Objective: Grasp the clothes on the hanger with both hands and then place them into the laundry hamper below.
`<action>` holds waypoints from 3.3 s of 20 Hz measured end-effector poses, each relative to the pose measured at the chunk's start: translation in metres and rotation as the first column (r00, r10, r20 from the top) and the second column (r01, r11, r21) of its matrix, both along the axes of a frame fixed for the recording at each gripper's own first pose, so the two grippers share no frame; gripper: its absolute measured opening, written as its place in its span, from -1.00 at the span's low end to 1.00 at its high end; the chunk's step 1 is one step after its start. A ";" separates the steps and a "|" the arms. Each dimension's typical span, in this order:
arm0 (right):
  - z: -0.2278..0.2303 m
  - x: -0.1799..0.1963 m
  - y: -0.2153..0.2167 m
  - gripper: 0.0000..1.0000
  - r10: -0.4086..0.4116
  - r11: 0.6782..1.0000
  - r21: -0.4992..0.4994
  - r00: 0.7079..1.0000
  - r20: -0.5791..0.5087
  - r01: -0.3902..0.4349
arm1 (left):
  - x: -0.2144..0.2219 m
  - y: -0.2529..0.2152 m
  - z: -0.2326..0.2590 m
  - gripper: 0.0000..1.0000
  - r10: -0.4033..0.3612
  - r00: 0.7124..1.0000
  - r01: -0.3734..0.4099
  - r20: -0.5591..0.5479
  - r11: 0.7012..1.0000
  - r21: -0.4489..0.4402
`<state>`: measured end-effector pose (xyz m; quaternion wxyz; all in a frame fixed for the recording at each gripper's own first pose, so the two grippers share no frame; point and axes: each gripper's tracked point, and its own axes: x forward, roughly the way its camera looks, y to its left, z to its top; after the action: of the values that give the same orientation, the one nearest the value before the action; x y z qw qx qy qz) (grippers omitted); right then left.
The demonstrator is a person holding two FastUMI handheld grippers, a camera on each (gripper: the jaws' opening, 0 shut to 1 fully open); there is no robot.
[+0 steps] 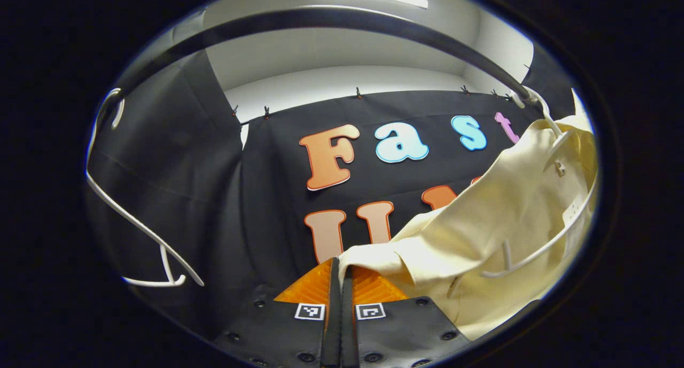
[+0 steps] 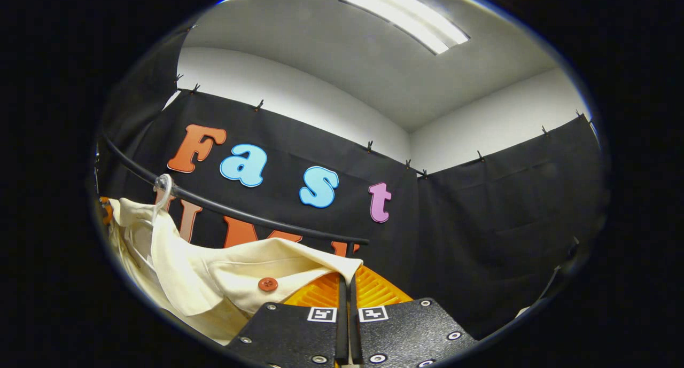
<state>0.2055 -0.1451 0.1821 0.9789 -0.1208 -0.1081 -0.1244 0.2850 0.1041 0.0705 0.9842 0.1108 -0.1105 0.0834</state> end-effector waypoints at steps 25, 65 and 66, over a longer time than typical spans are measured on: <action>-0.224 -0.007 0.029 -0.99 0.113 0.983 0.173 0.944 -0.310 -0.061 | -0.056 0.028 -0.163 -0.86 -0.012 0.953 -0.016 -0.303 0.996 -0.090; -0.565 -0.175 0.201 -0.96 0.386 0.881 0.471 0.505 -0.772 0.046 | -0.271 -0.204 -0.434 -0.84 -0.464 0.396 0.180 -0.793 0.886 -0.428; -0.576 -0.177 0.201 -0.96 0.384 0.883 0.466 0.489 -0.784 0.054 | -0.274 -0.204 -0.442 -0.85 -0.457 0.376 0.156 -0.806 0.889 -0.431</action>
<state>0.0283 0.0561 -0.3936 0.9091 0.0642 0.4106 0.0289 0.0113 -0.0998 -0.3715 0.8936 -0.0271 0.4187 -0.1592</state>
